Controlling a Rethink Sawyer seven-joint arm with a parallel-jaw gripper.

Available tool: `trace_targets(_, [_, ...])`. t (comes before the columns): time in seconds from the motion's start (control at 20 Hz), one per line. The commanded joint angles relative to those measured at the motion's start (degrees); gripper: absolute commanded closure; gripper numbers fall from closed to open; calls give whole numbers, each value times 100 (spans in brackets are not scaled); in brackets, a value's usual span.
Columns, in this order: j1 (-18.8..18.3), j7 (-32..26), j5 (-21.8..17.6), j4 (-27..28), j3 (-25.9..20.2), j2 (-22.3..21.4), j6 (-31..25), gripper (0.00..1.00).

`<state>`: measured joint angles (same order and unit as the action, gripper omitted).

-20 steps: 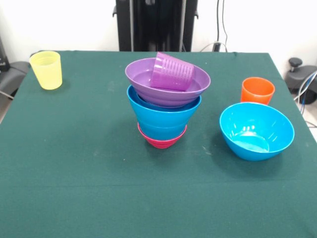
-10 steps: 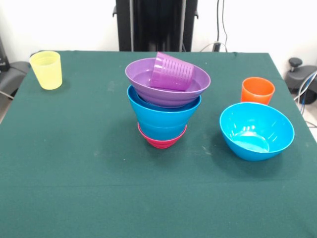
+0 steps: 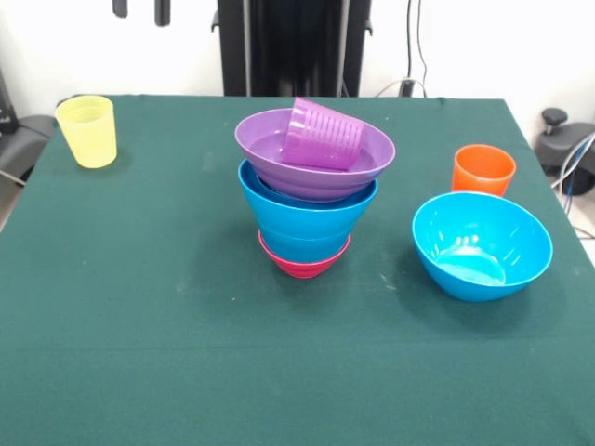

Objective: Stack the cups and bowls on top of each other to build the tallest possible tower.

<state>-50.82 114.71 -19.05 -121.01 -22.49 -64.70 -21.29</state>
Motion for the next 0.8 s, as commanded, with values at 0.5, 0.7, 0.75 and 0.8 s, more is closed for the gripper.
trace_targets(0.5, [-65, -762, -2026, 465, -357, 1712, 327, 0])
trace_targets(0.7, [-244, -747, -2126, 358, -515, 1692, 293, 0])
trace_targets(0.75, [-308, -749, -2168, 319, -551, 1700, 315, 0])
trace_targets(0.8, [-358, -761, -2189, 291, -579, 1677, 315, 0])
